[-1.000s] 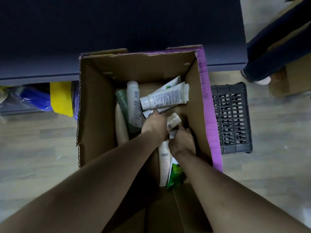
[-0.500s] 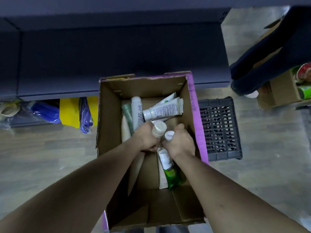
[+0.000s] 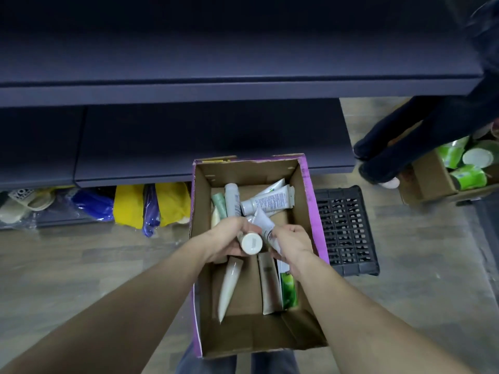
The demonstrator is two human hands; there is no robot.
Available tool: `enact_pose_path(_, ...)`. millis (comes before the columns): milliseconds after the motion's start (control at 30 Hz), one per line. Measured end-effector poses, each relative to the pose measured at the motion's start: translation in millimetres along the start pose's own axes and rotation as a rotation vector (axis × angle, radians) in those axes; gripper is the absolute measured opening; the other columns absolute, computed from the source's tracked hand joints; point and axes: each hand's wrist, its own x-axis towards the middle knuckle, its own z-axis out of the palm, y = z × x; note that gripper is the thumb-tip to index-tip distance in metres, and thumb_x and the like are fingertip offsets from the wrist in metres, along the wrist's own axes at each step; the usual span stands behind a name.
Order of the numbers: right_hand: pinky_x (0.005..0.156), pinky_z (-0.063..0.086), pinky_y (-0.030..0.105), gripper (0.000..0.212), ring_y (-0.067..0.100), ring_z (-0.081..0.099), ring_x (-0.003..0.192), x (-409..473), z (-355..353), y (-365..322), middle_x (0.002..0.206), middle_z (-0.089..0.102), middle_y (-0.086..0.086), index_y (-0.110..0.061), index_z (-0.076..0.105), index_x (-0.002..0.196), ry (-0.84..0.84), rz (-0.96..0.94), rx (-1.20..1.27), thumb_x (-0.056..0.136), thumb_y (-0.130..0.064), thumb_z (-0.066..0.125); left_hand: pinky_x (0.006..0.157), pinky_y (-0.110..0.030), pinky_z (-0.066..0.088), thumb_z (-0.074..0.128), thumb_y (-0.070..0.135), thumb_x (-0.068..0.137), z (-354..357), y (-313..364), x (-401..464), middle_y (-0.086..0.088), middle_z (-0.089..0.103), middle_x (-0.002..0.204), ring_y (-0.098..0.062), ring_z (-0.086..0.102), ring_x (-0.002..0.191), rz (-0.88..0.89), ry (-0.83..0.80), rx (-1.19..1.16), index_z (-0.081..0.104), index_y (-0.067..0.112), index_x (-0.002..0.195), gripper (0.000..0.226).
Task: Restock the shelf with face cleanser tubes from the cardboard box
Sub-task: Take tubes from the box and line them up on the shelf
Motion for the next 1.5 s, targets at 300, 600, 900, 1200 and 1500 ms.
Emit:
enact_pose_path(300, 0.041, 0.041, 0.02, 0.034, 0.017, 0.054, 0.049, -34.1, -16.6, -1.0, 0.068, 0.064, 0.011, -0.003, 0.067, 0.098, -0.077, 0.106, 0.281, 0.091, -0.02, 0.039, 0.073, -0.013, 0.047, 0.077, 0.02, 0.058, -8.7, -21.9, -17.7, -0.009, 0.059, 0.128, -0.015, 0.061, 0.098, 0.256, 0.168, 0.197, 0.061, 0.019, 0.122, 0.066)
enact_pose_path(600, 0.044, 0.039, 0.024, 0.022, 0.023, 0.054, 0.05, -67.7, -25.5, -12.1, 0.078, 0.057, 0.017, -0.006, 0.059, 0.096, -0.066, -0.077, 0.059, 0.093, -0.013, 0.038, 0.062, -0.028, 0.051, 0.064, 0.021, 0.047, -7.6, -15.2, -53.9, -0.011, 0.056, 0.128, -0.027, 0.067, 0.096, 0.087, 0.131, -0.039, 0.03, 0.024, 0.149, 0.108)
enact_pose_path(900, 0.074, 0.049, 0.028, 0.045, 0.016, 0.064, 0.093, -100.6, -49.9, -12.5, 0.099, 0.065, -0.01, -0.031, 0.051, 0.112, 0.051, -0.52, -0.077, 0.076, -0.025, 0.078, 0.077, -0.036, 0.057, 0.077, 0.039, 0.042, 10.4, 0.8, -88.4, -0.008, 0.07, 0.106, -0.024, 0.069, 0.091, 0.374, 0.435, 0.107, 0.056, 0.01, 0.122, 0.088)
enact_pose_path(1200, 0.07, 0.048, 0.031, 0.039, 0.016, 0.062, 0.086, -142.6, -86.5, -48.6, 0.108, 0.063, 0.003, -0.017, 0.064, 0.115, 0.044, -0.593, -0.031, 0.082, -0.036, 0.071, 0.065, -0.024, 0.045, 0.075, 0.026, 0.073, 39.9, 35.9, -155.3, 0.002, 0.057, 0.112, -0.017, 0.059, 0.092, 0.585, 0.629, 0.146, 0.051, 0.021, 0.134, 0.065)
enact_pose_path(1500, 0.037, 0.034, 0.017, 0.03, 0.018, 0.052, 0.036, -176.6, -109.9, -66.9, 0.06, 0.062, 0.012, 0.003, 0.061, 0.102, -0.377, -0.357, 0.427, 0.098, -0.009, 0.034, 0.071, -0.025, 0.042, 0.074, 0.022, 0.077, 66.1, 46.2, -200.3, 0.0, 0.061, 0.113, -0.018, 0.058, 0.094, 0.675, 0.777, 0.18, 0.052, 0.017, 0.133, 0.061)
